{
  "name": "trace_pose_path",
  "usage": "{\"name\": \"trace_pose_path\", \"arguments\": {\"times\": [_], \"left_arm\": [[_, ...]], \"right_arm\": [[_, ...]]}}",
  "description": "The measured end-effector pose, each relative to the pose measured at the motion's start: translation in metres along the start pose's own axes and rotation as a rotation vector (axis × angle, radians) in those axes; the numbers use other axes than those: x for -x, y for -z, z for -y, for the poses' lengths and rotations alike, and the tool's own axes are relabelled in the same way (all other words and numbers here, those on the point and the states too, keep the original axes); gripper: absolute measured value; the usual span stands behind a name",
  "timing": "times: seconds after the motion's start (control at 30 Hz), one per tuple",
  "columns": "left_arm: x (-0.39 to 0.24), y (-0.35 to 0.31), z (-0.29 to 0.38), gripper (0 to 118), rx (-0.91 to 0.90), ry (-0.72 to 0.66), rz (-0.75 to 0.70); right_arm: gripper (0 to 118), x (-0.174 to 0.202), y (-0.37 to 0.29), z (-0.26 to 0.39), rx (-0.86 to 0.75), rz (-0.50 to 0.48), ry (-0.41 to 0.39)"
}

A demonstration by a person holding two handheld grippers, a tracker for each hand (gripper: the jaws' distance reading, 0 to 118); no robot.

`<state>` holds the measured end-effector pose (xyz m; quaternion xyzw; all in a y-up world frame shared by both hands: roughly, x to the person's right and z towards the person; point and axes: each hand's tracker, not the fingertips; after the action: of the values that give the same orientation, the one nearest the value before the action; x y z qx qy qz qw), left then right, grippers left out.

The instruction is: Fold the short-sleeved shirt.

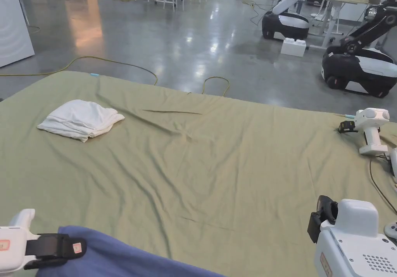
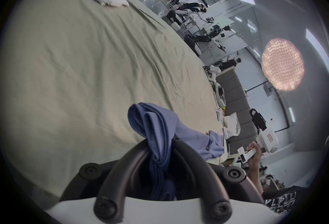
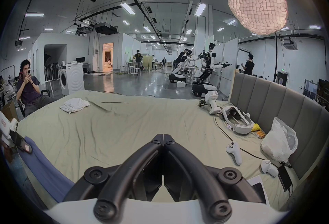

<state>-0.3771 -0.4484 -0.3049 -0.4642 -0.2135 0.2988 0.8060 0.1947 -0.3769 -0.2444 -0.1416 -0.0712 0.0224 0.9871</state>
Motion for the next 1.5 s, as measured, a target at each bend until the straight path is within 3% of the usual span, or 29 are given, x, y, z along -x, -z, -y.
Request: {"name": "trace_pose_path", "arguments": {"times": [0.23,0.67,0.83,1.2,1.3,1.4,1.5], "left_arm": [[-0.03,-0.041,-0.014,10,-0.015,0.063,-0.273],[-0.136,0.038,0.023,10,0.109,0.062,-0.04],[-0.167,0.097,0.045,10,0.177,0.068,-0.062],[-0.18,0.22,0.09,11,0.331,0.076,-0.274],[-0.181,0.228,0.094,19,0.345,0.087,-0.295],[-0.183,0.22,0.092,56,0.362,0.088,-0.247],[-0.191,0.204,0.088,60,0.357,0.101,-0.238]], "right_arm": [[0,-0.001,0.002,0.0,-0.008,-0.018,0.012],[0,-0.006,0.002,0.01,0.009,-0.027,0.024],[0,-0.015,-0.001,0.013,0.019,-0.011,0.034],[0,-0.035,-0.006,0.025,0.055,0.031,0.047],[0,-0.037,-0.007,0.027,0.067,0.037,0.048],[0,-0.039,-0.007,0.029,0.075,0.04,0.045],[0,-0.041,-0.006,0.03,0.082,0.043,0.045]]}}
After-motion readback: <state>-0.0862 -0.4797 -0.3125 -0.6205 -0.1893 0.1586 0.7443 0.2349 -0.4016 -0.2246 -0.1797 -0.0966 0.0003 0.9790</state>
